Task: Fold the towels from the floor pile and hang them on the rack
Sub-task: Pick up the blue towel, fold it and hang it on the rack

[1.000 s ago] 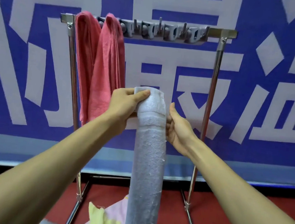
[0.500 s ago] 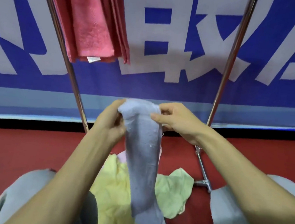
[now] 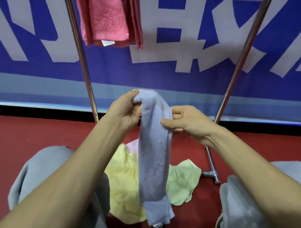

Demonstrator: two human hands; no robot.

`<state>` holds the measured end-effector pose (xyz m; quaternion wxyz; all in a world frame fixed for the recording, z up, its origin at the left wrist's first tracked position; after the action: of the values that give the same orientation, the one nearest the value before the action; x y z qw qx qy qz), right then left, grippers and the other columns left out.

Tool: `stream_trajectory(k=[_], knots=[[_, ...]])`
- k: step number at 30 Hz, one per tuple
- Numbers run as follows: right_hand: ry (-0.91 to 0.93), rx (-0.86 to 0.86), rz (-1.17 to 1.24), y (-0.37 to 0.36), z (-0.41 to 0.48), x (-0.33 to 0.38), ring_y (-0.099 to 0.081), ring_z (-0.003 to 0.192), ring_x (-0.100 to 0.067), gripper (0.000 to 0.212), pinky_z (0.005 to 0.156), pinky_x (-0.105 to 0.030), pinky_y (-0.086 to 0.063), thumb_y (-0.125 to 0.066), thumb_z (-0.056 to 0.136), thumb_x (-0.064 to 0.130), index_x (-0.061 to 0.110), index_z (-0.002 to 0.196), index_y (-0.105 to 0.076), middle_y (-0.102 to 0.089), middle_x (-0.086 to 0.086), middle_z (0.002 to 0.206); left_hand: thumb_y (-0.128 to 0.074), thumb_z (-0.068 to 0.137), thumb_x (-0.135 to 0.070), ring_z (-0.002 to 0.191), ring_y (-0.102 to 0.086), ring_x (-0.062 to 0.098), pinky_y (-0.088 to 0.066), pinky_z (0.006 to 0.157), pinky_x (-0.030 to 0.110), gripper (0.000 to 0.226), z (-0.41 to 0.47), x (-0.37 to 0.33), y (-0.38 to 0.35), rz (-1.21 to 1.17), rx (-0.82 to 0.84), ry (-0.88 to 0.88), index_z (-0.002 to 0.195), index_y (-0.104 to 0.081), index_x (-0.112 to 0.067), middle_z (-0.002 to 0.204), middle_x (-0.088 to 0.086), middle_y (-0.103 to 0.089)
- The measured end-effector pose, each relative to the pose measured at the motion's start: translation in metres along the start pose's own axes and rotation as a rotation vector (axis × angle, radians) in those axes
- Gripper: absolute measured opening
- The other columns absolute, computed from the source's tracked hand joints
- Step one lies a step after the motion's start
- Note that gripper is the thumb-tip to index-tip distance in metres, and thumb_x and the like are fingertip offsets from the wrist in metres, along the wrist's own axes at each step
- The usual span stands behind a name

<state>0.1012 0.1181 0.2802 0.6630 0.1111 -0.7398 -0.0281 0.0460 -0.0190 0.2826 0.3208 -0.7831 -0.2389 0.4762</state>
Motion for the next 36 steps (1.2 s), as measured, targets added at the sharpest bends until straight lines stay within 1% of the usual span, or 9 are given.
stream_trajectory(k=[4,8,12,15,18,23,29,33,36], knots=[[0.097,-0.093,-0.078,0.004,-0.002,0.008,-0.065,0.071,-0.004,0.01,0.067,-0.018,-0.051,-0.065,0.087,0.002,0.002,0.096,-0.069,-0.071,-0.002,0.082,-0.051,0.096,-0.006,0.044,-0.062,0.01,-0.051,0.045,0.018,0.015,-0.001,-0.002,-0.002,-0.035,0.029,-0.025,0.085,-0.058,0.0,0.06,0.006,-0.063],[0.26,-0.267,-0.033,0.02,-0.008,0.034,-0.065,0.078,-0.007,0.015,0.076,-0.023,-0.055,-0.059,0.09,0.001,0.012,0.091,-0.069,-0.071,0.0,0.086,-0.044,0.1,-0.036,0.045,-0.059,0.006,-0.048,0.05,0.02,0.034,-0.009,0.005,-0.013,0.345,0.158,-0.054,0.083,-0.062,-0.012,0.051,-0.006,-0.061],[0.309,-0.41,0.056,0.041,-0.015,0.049,-0.065,0.064,-0.005,0.012,0.059,-0.018,-0.052,-0.06,0.089,0.0,0.009,0.092,-0.068,-0.07,-0.006,0.081,-0.036,0.091,-0.065,0.049,-0.051,0.009,-0.045,0.062,0.024,0.06,-0.012,0.018,-0.02,0.683,0.275,-0.052,0.093,-0.066,-0.012,0.057,-0.004,-0.057],[0.241,-0.479,0.169,0.05,-0.016,0.041,-0.065,0.06,-0.005,0.011,0.051,-0.019,-0.049,-0.061,0.089,0.003,0.011,0.091,-0.068,-0.07,-0.005,0.079,-0.057,0.089,-0.045,0.053,-0.051,0.011,-0.047,0.06,0.025,0.036,-0.017,0.028,-0.023,0.782,0.292,-0.081,0.085,-0.067,-0.01,0.061,-0.001,-0.056],[0.133,-0.49,0.384,0.057,-0.013,0.023,-0.067,0.073,-0.013,0.014,0.065,-0.024,-0.056,-0.062,0.088,0.004,0.005,0.101,-0.069,-0.071,-0.007,0.087,-0.063,0.089,-0.018,0.069,-0.064,0.016,-0.055,0.066,0.023,0.021,-0.018,0.038,-0.023,0.864,0.339,-0.116,0.1,-0.068,-0.001,0.084,0.01,-0.071],[-0.02,-0.407,0.655,0.057,-0.008,0.007,-0.065,0.08,-0.019,0.011,0.083,-0.033,-0.053,-0.059,0.091,0.007,0.004,0.098,-0.066,-0.068,-0.009,0.09,-0.059,0.092,-0.016,0.09,-0.067,0.016,-0.053,0.088,0.031,0.016,-0.019,0.049,-0.026,1.019,0.454,-0.136,0.102,-0.071,-0.011,0.101,0.006,-0.073],[-0.063,-0.405,0.537,0.058,-0.006,-0.002,-0.066,0.085,-0.02,0.028,0.08,-0.033,-0.052,-0.06,0.092,0.033,0.007,0.096,-0.068,-0.071,-0.008,0.094,-0.055,0.095,-0.014,0.075,-0.067,0.01,-0.053,0.066,0.021,0.02,-0.023,0.026,-0.036,0.885,0.376,-0.28,0.103,-0.069,-0.004,0.089,0.003,-0.073],[-0.181,-0.285,0.401,0.032,0.0,-0.013,-0.063,0.109,-0.021,0.061,0.094,-0.034,-0.049,-0.043,0.091,0.062,0.011,0.117,-0.064,-0.068,-0.01,0.116,-0.056,0.095,-0.018,0.078,-0.059,0.02,-0.05,0.069,0.027,0.025,-0.022,0.014,-0.032,0.847,0.293,-0.31,0.102,-0.067,0.003,0.089,0.012,-0.067],[-0.173,-0.155,0.412,0.01,0.004,-0.014,-0.063,0.111,-0.022,0.073,0.099,-0.035,-0.045,-0.028,0.092,0.067,0.011,0.125,-0.06,-0.068,-0.01,0.12,-0.058,0.093,-0.019,0.077,-0.055,0.023,-0.047,0.072,0.03,0.025,-0.023,0.004,-0.029,0.749,0.27,-0.268,0.099,-0.067,0.003,0.083,0.013,-0.063]])
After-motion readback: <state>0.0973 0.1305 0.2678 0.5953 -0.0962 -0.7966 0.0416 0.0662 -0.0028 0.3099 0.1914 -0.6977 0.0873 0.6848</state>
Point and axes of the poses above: each hand's wrist, its own z-axis towards the middle knuckle, its own y-axis out of the back of the hand, x = y × z, the point moved 8 cm from there along z, towards the middle knuckle
